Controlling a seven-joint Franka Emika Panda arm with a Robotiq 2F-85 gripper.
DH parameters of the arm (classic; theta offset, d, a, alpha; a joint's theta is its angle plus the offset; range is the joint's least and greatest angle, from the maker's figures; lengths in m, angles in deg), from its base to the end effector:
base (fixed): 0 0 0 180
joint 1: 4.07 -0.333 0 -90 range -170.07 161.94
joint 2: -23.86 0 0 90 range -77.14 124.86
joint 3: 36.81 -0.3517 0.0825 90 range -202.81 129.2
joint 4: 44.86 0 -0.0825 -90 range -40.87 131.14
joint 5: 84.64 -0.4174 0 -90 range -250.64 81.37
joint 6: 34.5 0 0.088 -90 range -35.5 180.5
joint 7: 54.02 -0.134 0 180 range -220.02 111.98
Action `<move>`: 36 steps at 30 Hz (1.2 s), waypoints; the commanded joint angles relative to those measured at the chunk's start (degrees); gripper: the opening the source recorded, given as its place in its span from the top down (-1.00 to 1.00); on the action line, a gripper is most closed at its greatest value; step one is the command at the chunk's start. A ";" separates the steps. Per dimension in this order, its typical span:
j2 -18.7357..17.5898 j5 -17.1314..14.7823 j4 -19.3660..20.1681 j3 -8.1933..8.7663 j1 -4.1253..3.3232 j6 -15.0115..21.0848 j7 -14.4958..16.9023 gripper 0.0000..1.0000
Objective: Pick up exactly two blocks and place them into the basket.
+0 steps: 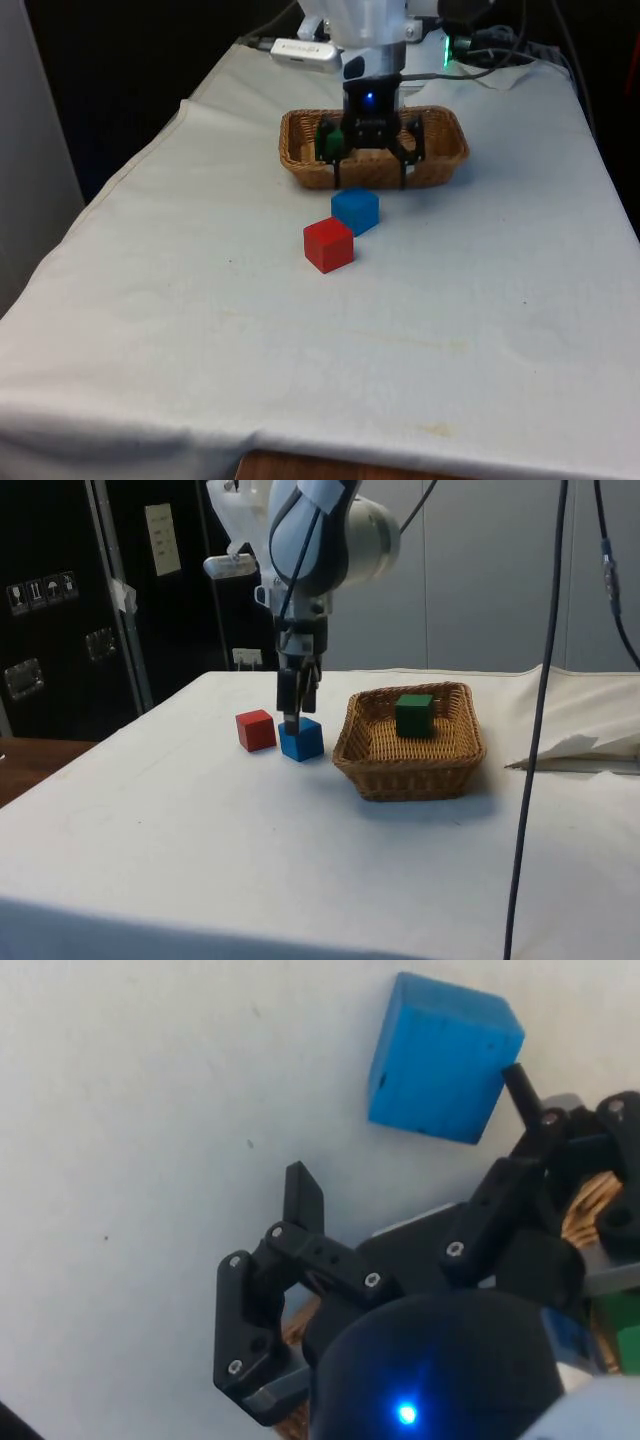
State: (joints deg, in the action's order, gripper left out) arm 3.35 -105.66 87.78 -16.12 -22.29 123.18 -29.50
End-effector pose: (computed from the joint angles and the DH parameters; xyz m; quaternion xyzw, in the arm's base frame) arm 0.5617 -0.0418 0.1853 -0.9973 -0.0402 -0.0617 0.0029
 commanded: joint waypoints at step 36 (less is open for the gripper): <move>-6.88 0.17 -5.16 1.66 -0.57 -0.11 -7.22 -0.36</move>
State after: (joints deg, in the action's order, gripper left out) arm -3.47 -105.66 82.56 -14.75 -22.52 122.95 -36.20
